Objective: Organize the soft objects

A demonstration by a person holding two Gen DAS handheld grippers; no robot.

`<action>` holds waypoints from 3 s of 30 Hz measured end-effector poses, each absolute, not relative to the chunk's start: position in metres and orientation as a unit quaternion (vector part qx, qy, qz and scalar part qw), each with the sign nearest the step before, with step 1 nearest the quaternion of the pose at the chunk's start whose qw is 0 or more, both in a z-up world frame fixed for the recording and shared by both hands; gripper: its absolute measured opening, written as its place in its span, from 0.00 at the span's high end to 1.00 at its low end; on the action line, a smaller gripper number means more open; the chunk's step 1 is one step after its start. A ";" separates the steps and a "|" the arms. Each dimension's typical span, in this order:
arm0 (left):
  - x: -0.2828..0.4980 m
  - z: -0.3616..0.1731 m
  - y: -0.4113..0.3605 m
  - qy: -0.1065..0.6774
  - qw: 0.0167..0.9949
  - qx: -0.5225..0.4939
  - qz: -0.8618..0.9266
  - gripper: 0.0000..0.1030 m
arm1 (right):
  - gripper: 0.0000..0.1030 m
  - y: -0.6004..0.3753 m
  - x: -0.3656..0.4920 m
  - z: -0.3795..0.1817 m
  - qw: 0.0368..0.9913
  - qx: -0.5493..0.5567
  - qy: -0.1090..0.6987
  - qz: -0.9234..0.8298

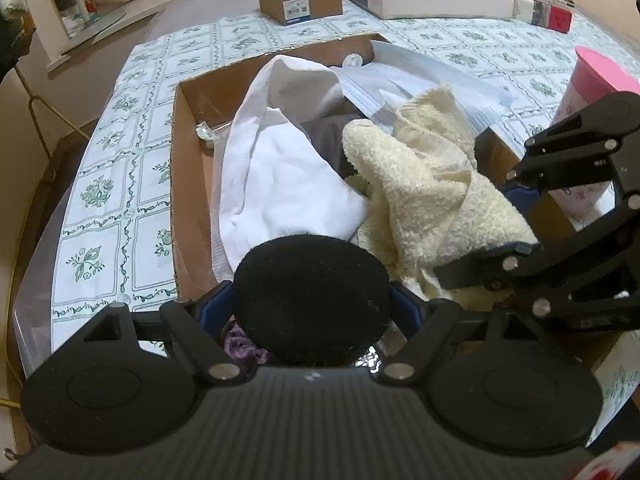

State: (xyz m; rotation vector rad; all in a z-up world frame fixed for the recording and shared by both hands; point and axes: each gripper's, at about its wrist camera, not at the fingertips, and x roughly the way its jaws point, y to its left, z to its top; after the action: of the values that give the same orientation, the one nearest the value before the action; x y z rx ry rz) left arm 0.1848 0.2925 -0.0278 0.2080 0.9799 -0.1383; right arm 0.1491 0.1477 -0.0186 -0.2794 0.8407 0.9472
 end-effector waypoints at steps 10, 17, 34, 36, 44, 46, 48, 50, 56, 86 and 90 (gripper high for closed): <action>0.166 -0.021 0.290 0.455 0.875 0.139 -0.084 0.16 | 0.46 0.131 0.122 -0.002 0.792 -0.146 0.364 0.469; 0.149 -0.003 0.297 0.441 0.885 0.118 -0.092 0.16 | 0.46 0.111 0.107 0.028 0.811 -0.116 0.324 0.473; 0.134 0.017 0.317 0.412 0.908 0.061 -0.044 0.16 | 0.68 0.138 0.111 -0.012 0.767 -0.126 0.388 0.496; 0.131 0.018 0.316 0.409 0.910 0.049 -0.039 0.16 | 0.68 0.132 0.108 -0.006 0.775 -0.125 0.379 0.491; 0.101 0.026 0.308 0.390 0.921 -0.019 -0.005 0.15 | 0.37 0.087 0.078 0.025 0.827 -0.083 0.331 0.447; 0.091 0.029 0.305 0.382 0.924 -0.036 0.007 0.11 | 0.36 0.077 0.069 0.030 0.838 -0.079 0.326 0.430; 0.082 0.033 0.302 0.372 0.926 -0.049 0.023 0.05 | 0.32 0.069 0.060 0.034 0.847 -0.071 0.328 0.414; 0.071 0.037 0.298 0.362 0.930 -0.061 0.036 0.04 | 0.27 0.059 0.052 0.037 0.853 -0.059 0.332 0.397; 0.042 0.043 0.280 0.340 0.936 -0.079 0.054 0.01 | 0.20 0.040 0.027 0.046 0.859 -0.043 0.342 0.378; -0.039 0.087 0.199 0.291 0.946 -0.093 0.108 0.06 | 0.20 -0.032 -0.027 0.087 0.899 -0.006 0.325 0.295; -0.046 0.092 0.192 0.296 0.945 -0.091 0.108 0.06 | 0.20 -0.032 -0.035 0.087 0.894 -0.006 0.340 0.291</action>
State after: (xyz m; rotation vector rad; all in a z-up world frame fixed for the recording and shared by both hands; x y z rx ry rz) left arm -0.0463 0.1924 0.0915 -0.1861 0.6030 0.2198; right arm -0.0346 -0.0323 0.0870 -0.0129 0.7059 0.6041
